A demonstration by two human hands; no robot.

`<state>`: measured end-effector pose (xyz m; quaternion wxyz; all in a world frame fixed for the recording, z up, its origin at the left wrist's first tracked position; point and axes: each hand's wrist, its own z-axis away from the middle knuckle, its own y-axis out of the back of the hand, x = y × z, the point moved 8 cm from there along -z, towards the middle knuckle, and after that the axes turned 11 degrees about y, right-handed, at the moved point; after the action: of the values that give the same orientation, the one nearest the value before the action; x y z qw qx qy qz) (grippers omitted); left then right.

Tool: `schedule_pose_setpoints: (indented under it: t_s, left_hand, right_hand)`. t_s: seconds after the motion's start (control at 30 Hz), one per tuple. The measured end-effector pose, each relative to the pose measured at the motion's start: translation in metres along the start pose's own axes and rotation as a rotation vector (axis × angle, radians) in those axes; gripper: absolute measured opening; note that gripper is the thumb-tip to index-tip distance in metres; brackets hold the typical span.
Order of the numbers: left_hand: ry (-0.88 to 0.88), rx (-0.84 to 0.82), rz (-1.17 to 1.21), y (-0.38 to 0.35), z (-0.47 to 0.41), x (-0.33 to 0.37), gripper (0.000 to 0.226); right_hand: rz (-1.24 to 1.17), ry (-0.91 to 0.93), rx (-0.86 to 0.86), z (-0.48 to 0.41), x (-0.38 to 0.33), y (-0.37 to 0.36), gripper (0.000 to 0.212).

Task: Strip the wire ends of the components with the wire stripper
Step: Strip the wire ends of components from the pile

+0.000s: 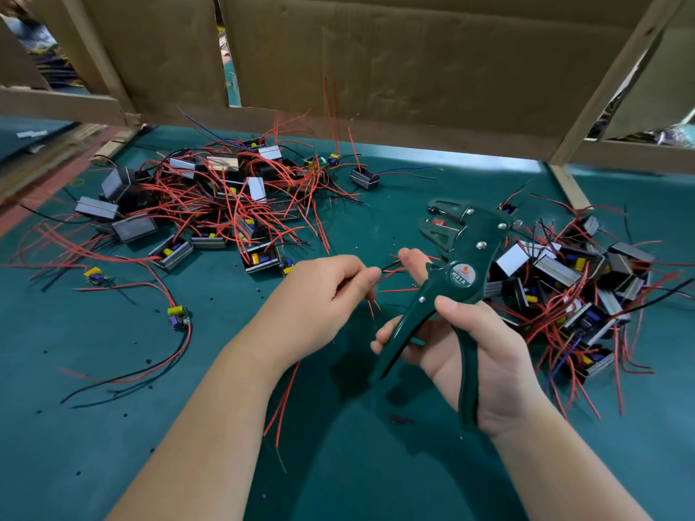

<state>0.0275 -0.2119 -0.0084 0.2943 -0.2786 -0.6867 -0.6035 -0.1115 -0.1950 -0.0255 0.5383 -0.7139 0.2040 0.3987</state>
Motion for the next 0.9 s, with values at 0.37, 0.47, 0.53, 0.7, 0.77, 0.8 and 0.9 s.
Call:
schedule_pose_setpoints:
  t_s: [0.37,0.47,0.53,0.7,0.77,0.8,0.9]
  left_hand:
    - [0.233,-0.069,0.415,0.015,-0.003,-0.018,0.032]
    - [0.259,-0.144,0.542,0.004,-0.002,-0.014,0.032]
    - [0.236,-0.123,0.579,0.004,-0.002,-0.009,0.029]
    - [0.183,-0.04,0.742,0.007,-0.003,-0.007,0.02]
    - [0.174,-0.047,0.824,0.003,-0.004,-0.005,0.02]
    - [0.173,-0.049,0.874,0.001,-0.004,-0.003,0.02]
    - [0.175,-0.005,0.92,0.003,-0.005,-0.005,0.02]
  right_hand:
    - [-0.044,0.096,0.122,-0.008,-0.032,0.031,0.07]
    - [-0.039,0.037,0.088,-0.007,-0.022,0.025,0.07]
    - [-0.052,-0.02,0.048,-0.004,-0.014,0.019,0.068]
    - [-0.102,-0.232,-0.155,0.007,0.009,-0.008,0.075]
    - [-0.076,-0.297,-0.252,0.014,0.016,-0.019,0.077]
    - [-0.056,-0.315,-0.274,0.016,0.019,-0.023,0.078]
    - [-0.024,-0.295,-0.193,0.013,0.02,-0.02,0.082]
